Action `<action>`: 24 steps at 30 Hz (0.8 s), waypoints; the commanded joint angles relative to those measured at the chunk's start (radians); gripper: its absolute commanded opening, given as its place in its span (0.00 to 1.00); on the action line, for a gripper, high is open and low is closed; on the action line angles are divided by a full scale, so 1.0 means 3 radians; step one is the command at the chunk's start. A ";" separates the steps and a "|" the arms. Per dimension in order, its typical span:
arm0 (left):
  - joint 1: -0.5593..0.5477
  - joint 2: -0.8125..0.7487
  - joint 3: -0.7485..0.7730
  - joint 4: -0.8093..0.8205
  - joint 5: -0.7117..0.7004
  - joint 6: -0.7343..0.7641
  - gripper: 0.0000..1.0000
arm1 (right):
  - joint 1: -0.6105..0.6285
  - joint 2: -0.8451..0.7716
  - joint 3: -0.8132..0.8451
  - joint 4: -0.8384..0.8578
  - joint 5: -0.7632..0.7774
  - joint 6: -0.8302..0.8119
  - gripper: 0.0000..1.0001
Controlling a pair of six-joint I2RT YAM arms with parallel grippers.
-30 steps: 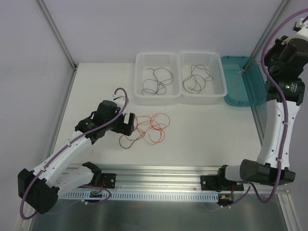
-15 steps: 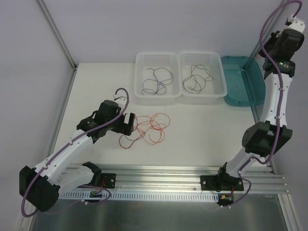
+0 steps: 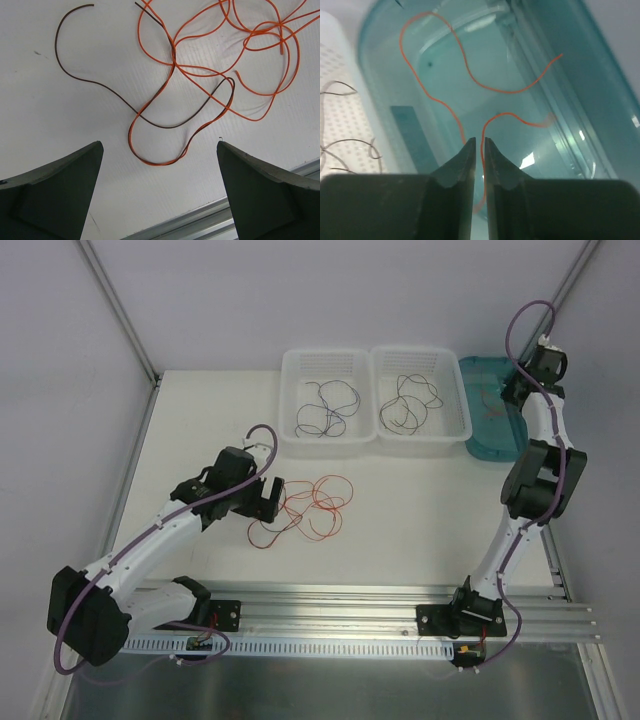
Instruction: Untangle the cables
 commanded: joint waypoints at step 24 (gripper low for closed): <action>0.0039 -0.0348 -0.0004 0.0046 0.0034 0.0058 0.99 | 0.0786 -0.1707 -0.0882 -0.0667 -0.0348 0.0250 0.86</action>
